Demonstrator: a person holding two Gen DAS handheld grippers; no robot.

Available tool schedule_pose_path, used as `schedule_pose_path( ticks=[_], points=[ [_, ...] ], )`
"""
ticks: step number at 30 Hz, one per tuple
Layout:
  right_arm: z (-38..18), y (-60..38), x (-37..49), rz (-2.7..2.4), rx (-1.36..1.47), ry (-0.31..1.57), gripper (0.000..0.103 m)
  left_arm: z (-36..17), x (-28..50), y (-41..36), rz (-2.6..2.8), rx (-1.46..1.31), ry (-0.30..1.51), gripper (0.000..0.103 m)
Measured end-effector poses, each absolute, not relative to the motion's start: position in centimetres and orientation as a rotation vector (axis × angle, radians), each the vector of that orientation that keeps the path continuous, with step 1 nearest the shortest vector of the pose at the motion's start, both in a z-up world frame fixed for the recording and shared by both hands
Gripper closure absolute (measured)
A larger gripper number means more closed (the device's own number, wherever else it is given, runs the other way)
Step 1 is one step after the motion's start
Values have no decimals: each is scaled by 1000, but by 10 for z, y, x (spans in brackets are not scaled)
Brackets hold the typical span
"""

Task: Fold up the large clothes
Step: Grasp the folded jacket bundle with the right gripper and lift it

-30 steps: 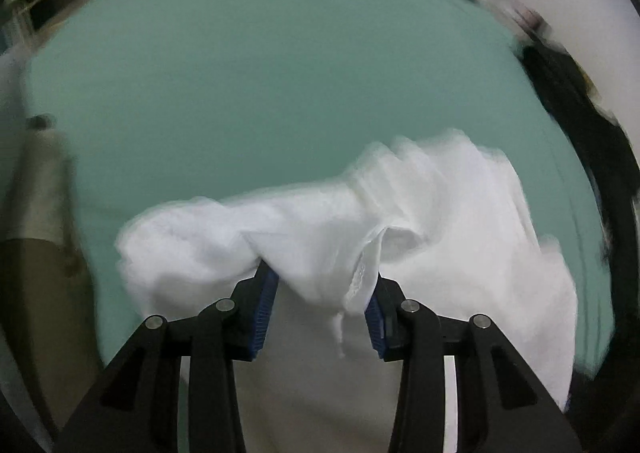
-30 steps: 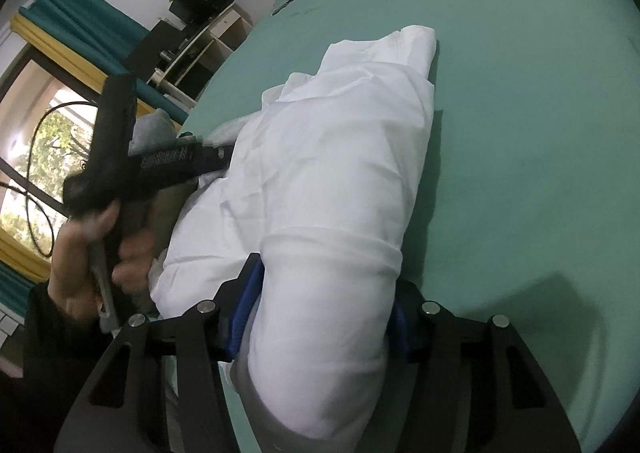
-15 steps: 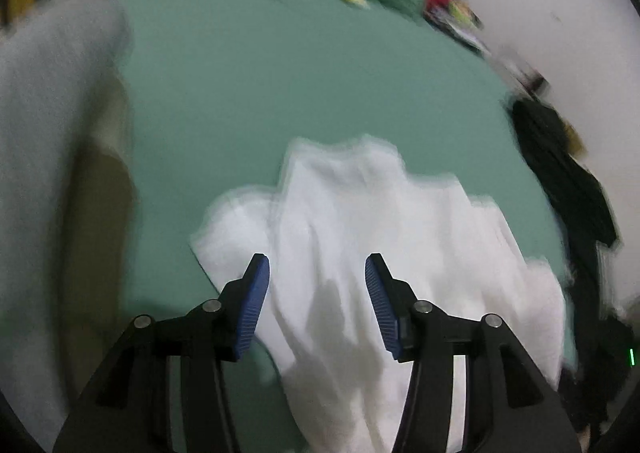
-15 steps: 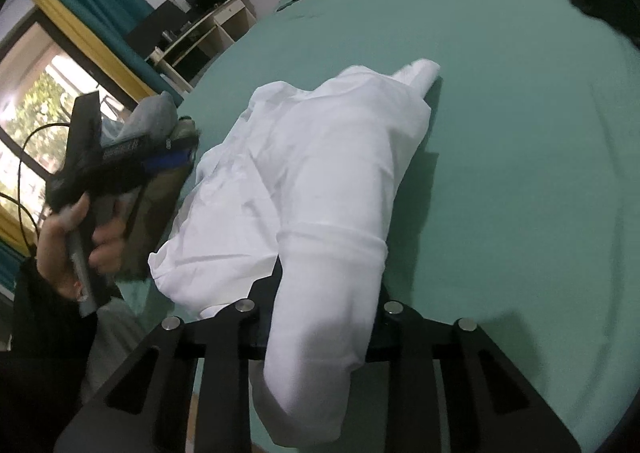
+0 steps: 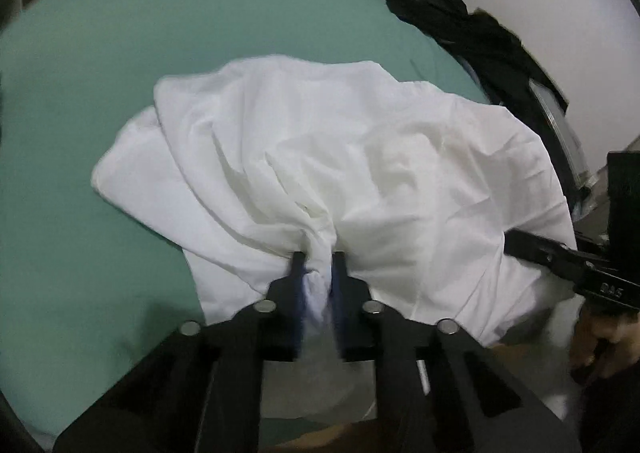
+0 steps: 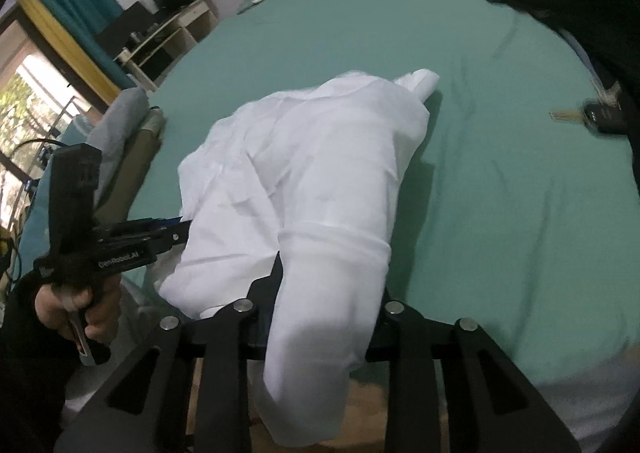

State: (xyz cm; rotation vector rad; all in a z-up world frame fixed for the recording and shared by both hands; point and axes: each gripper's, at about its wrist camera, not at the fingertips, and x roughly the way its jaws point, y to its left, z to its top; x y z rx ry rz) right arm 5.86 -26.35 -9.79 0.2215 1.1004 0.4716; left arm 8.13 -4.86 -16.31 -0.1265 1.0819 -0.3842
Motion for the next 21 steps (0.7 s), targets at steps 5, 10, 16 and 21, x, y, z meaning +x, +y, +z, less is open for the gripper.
schedule_pose_path(
  ticks=[5,10,16,21],
  points=[
    [-104,-266,54,448,243,1096,39,-141,75,-19,-296,-160,1033,97],
    [-80,-278,55,458,272,992,25,-135,49,27,-226,-269,1009,96],
    [-80,-279,79,416,286,976,25,-132,60,27,-239,-348,1009,46],
    [-103,-284,91,398,324,1023,25,-122,68,43,-236,-405,958,34]
  ],
)
